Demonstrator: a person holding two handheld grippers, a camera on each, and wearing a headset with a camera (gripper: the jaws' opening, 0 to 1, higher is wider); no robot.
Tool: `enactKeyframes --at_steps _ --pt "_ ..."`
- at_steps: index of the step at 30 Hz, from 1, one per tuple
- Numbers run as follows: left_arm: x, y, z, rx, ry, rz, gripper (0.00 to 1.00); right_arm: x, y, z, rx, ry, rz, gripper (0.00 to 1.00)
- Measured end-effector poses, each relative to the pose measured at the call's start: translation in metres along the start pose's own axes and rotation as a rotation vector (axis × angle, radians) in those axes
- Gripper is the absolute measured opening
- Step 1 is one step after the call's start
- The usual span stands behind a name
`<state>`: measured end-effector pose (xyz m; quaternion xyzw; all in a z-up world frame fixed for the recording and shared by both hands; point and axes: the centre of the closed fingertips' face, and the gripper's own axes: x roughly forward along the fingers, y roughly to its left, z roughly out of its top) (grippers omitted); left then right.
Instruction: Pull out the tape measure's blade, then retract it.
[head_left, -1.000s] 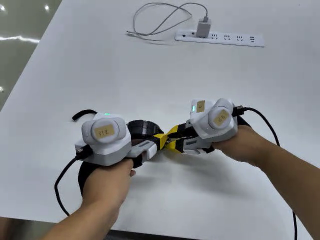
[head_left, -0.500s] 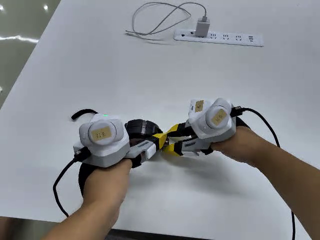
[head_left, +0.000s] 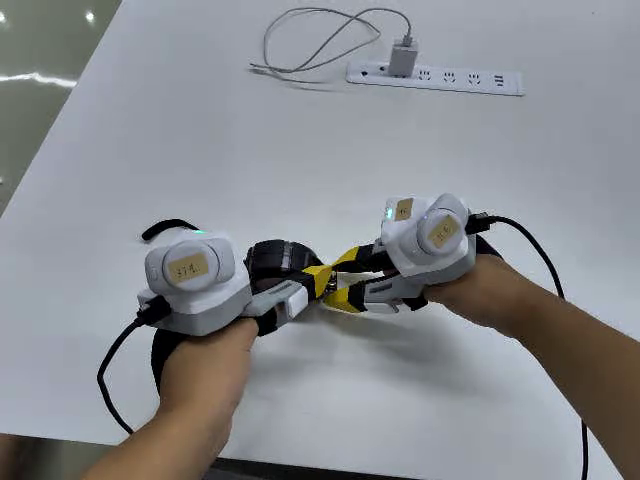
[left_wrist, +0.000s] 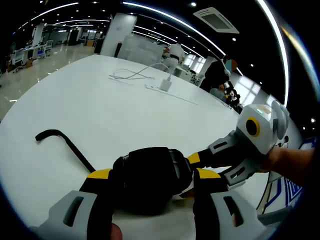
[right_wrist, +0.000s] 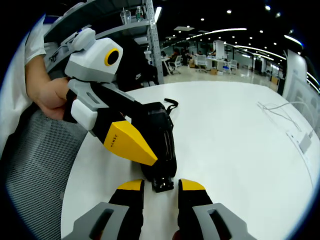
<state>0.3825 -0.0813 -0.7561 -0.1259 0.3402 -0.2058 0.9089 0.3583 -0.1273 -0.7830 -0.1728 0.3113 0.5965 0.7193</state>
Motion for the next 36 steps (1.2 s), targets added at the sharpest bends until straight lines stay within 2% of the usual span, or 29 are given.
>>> enactKeyframes --at_steps 5,14,24,28,30,36 --pt "-0.001 -0.002 -0.001 -0.006 -0.003 -0.008 0.61 -0.002 0.000 0.003 0.010 -0.010 -0.005 0.24" --pt "-0.004 -0.003 -0.002 0.020 0.008 -0.010 0.61 -0.007 -0.002 0.006 0.019 -0.014 -0.028 0.27" --pt "-0.007 -0.003 0.003 0.046 -0.001 -0.016 0.63 -0.012 -0.002 0.005 0.027 -0.016 -0.046 0.28" --pt "-0.014 -0.003 0.006 0.077 -0.004 -0.031 0.65 -0.021 -0.002 0.002 0.052 -0.027 -0.069 0.32" --pt "-0.018 -0.003 0.007 0.131 -0.001 -0.044 0.65 -0.024 0.000 0.000 0.056 -0.027 -0.078 0.34" --pt "-0.029 -0.005 0.006 0.194 0.005 -0.078 0.68 -0.036 0.002 0.002 0.065 -0.043 -0.113 0.39"
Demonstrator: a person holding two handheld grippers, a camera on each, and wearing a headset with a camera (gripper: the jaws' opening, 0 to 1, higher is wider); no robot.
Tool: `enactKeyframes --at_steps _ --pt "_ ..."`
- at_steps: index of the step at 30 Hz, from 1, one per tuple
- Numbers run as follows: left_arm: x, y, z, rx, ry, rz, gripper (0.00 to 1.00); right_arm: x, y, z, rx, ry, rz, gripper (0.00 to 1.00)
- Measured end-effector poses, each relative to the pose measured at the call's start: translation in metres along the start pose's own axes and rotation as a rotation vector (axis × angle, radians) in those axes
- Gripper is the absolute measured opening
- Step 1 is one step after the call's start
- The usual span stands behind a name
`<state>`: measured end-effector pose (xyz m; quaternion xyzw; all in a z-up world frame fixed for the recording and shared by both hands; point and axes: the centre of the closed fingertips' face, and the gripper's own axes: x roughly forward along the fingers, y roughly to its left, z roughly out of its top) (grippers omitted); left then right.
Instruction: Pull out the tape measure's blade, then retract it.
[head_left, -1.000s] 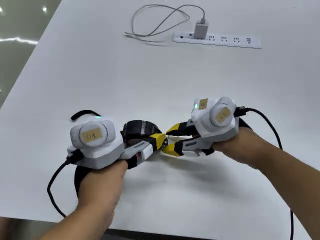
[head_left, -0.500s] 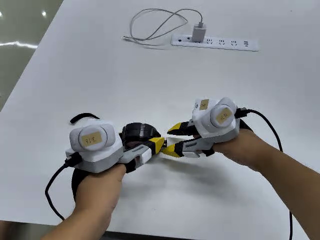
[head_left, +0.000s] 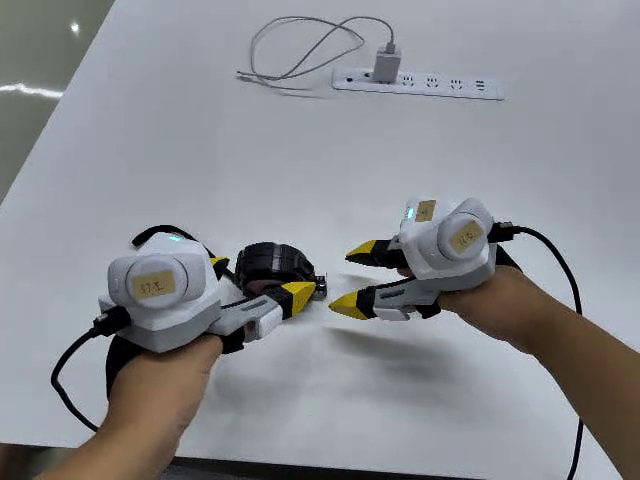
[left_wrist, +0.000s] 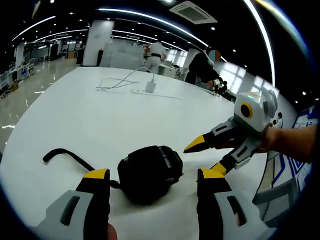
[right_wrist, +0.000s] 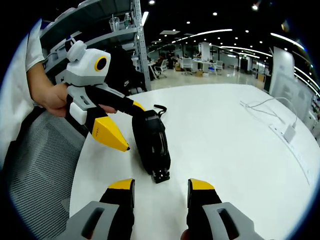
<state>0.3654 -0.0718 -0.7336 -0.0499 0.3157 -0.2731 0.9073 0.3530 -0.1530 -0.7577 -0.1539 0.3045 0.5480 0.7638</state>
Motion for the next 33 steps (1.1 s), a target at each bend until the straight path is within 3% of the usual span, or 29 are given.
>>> enactKeyframes --at_steps 7,20,33 --pt "-0.014 -0.003 -0.003 0.060 0.006 -0.045 0.71 -0.015 0.001 0.002 0.014 -0.016 -0.041 0.47" --pt "-0.033 -0.003 -0.006 0.113 0.008 -0.093 0.76 -0.039 0.006 -0.005 0.039 -0.036 -0.108 0.56" --pt "-0.049 -0.004 -0.007 0.190 0.016 -0.147 0.80 -0.067 0.017 -0.017 0.034 -0.026 -0.162 0.60"
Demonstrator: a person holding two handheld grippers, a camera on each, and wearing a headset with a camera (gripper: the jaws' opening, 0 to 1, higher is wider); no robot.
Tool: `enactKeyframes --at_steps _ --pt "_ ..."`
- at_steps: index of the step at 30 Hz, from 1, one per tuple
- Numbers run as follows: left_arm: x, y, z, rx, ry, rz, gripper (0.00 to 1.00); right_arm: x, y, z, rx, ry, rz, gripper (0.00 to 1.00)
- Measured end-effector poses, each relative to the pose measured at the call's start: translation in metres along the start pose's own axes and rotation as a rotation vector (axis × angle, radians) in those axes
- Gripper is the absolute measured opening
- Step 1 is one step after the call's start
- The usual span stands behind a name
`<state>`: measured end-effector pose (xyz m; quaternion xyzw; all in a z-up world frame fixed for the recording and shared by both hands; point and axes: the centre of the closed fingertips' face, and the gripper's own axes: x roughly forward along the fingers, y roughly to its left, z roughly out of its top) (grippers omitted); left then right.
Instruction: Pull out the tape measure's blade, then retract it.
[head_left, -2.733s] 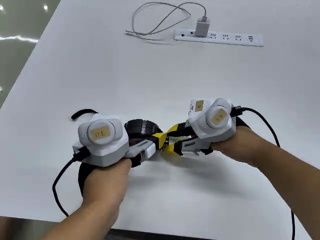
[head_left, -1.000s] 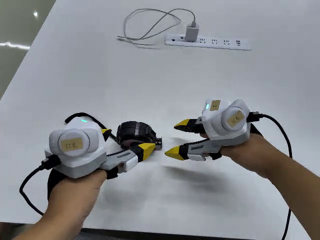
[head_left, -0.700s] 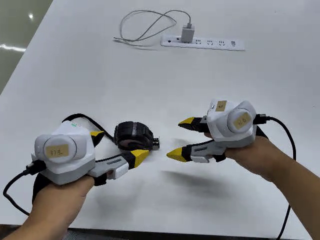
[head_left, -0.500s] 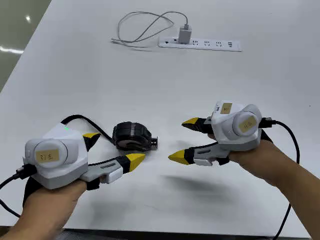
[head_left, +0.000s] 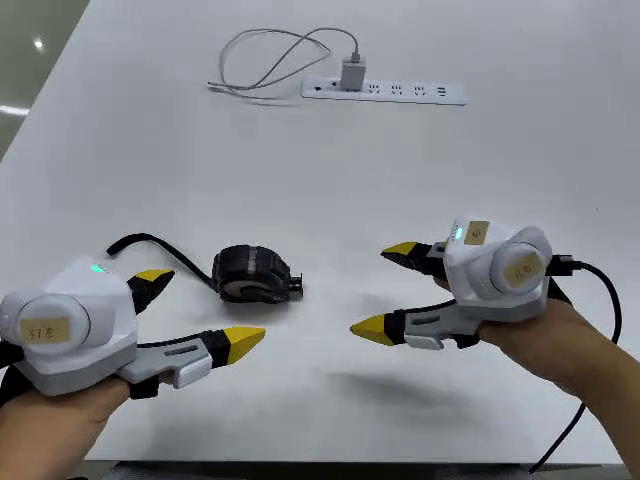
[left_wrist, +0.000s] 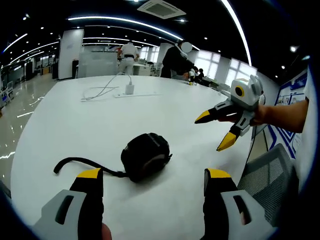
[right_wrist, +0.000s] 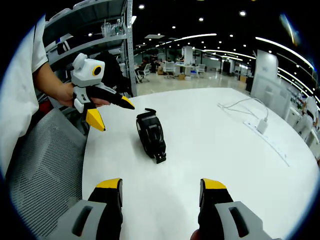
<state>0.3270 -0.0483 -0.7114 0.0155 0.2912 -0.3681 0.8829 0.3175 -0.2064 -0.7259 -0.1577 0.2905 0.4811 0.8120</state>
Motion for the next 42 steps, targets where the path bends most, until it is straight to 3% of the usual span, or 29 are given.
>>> enactKeyframes --at_steps 12,20,30,42 --pt "-0.021 0.006 -0.012 0.051 0.030 -0.004 0.86 -0.020 0.003 -0.012 0.038 -0.006 -0.044 0.67" --pt "-0.034 0.014 -0.019 0.073 0.042 0.010 0.89 -0.033 -0.002 -0.022 0.061 -0.001 -0.102 0.77" --pt "-0.051 0.034 -0.027 0.072 0.059 0.038 0.94 -0.050 -0.006 -0.030 0.078 -0.002 -0.134 0.81" --pt "-0.066 0.032 -0.035 0.108 0.092 0.016 0.93 -0.069 -0.003 -0.037 0.100 0.004 -0.157 0.83"
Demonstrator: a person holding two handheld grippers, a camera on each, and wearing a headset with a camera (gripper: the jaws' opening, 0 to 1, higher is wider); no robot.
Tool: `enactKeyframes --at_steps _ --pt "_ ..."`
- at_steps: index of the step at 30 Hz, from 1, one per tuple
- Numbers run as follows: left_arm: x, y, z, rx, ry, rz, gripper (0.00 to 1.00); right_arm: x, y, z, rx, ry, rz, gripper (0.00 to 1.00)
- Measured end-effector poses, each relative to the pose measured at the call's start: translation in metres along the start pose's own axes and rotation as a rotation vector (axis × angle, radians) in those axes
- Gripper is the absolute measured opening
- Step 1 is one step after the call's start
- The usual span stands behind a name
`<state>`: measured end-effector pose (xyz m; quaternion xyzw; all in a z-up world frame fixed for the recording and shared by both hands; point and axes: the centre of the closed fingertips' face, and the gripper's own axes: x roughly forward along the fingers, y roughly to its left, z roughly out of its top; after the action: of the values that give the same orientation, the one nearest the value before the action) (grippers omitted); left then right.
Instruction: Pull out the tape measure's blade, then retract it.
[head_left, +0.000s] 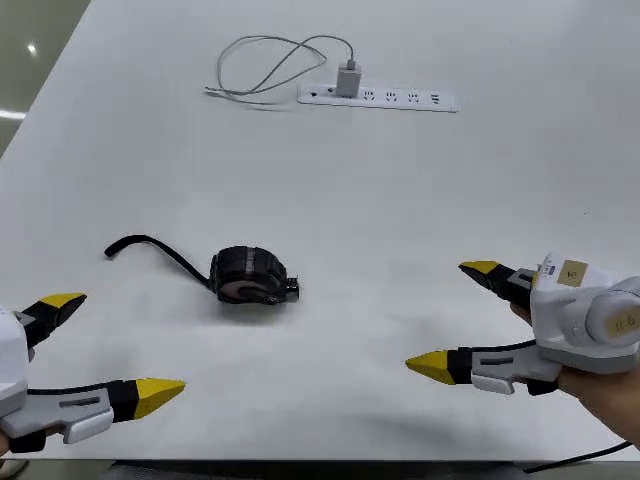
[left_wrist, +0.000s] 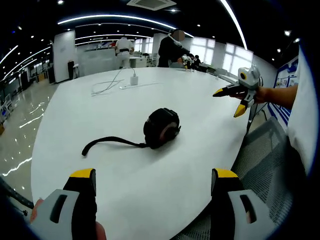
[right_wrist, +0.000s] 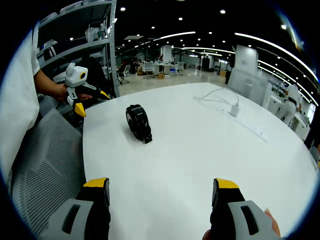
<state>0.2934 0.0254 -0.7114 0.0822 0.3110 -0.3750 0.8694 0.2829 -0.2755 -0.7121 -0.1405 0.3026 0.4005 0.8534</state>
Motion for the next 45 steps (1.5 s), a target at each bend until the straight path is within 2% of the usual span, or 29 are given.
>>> enactKeyframes --at_steps 9,16,20,27,39,45 --pt "-0.007 -0.008 -0.001 0.029 0.004 -0.042 0.94 -0.016 0.002 -0.008 0.019 0.003 -0.018 0.82" --pt "-0.013 -0.005 -0.002 0.029 0.003 -0.045 0.95 -0.025 0.005 -0.020 0.057 0.006 -0.022 0.79" --pt "-0.014 -0.007 -0.005 0.029 0.007 -0.057 0.96 -0.027 0.009 -0.026 0.075 0.012 -0.022 0.80" --pt "-0.017 -0.008 -0.007 0.030 0.012 -0.067 0.97 -0.033 0.015 -0.036 0.099 0.019 -0.024 0.85" --pt "-0.018 -0.010 -0.006 0.034 0.007 -0.073 0.98 -0.036 0.021 -0.040 0.120 0.013 -0.032 0.98" --pt "-0.019 -0.009 -0.006 0.035 0.005 -0.071 0.98 -0.037 0.021 -0.041 0.116 0.015 -0.032 0.99"
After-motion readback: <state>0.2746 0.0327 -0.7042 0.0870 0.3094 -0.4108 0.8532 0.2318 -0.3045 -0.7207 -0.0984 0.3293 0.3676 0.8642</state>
